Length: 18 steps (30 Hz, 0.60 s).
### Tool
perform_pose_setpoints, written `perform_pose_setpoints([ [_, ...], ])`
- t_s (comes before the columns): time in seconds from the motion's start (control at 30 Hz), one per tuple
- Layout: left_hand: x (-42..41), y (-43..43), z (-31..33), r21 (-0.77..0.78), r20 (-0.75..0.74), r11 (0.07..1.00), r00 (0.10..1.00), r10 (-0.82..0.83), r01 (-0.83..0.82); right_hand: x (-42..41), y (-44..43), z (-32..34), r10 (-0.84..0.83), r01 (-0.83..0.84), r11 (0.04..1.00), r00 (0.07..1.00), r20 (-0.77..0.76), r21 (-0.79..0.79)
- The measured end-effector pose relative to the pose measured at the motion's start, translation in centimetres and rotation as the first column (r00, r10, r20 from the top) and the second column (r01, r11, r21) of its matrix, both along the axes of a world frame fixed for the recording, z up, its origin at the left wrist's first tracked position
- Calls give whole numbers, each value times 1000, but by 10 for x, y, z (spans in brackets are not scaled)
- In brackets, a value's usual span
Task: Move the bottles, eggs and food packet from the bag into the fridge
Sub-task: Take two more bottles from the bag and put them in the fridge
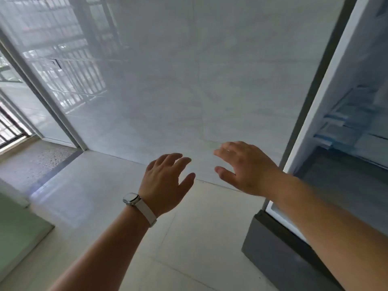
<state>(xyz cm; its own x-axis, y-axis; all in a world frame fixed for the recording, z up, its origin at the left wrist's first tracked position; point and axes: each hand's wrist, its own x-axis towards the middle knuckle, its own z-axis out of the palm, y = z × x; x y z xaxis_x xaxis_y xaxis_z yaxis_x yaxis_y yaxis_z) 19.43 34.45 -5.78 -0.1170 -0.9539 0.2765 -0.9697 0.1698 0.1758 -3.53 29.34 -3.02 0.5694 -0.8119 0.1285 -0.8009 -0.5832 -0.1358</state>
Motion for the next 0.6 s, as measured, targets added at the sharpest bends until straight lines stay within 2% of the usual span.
perform_pose_setpoints([
  [0.37, 203, 57, -14, -60, -24, 977, 979, 205, -206, 217, 12, -7, 211, -211, 977, 977, -32, 15],
  [0.6, 316, 121, -25, -68, -45, 911, 913, 405, -407, 352, 34, -16, 419, -418, 908, 908, -19, 11],
])
